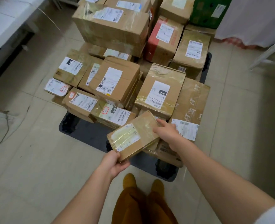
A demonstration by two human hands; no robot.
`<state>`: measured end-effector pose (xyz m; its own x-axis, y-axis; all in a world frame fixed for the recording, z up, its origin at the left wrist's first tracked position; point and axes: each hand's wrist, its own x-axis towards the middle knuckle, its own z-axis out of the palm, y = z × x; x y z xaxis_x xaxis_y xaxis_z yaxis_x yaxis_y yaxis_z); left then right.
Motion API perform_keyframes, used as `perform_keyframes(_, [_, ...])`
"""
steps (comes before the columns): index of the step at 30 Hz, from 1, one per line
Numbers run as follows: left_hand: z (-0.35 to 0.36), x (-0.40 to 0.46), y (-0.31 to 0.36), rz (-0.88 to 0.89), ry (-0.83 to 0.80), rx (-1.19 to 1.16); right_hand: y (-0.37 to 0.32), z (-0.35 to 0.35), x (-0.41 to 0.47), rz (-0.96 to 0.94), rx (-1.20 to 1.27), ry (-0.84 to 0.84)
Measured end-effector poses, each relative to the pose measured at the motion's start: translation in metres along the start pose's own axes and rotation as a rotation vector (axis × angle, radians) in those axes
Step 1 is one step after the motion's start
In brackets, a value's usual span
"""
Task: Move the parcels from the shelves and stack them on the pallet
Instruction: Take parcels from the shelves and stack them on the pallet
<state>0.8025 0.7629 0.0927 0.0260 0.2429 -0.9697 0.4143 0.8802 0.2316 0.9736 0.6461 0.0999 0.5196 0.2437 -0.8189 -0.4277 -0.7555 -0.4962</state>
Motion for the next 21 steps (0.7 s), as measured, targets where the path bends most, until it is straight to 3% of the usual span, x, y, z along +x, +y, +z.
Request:
perform_keyframes(8, [0.0,0.013,-0.012,-0.028,-0.016,0.001,0.002,0.007,0.02,-0.029,-0.08,0.026])
perform_keyframes(15, [-0.001,0.012,-0.01,0.004,-0.029,0.058,0.008,0.004,0.025,-0.028,0.006,0.081])
perform_keyframes(21, [0.004,0.009,0.003,0.262,0.058,-0.011,0.019,0.003,0.009,0.005,0.11,0.199])
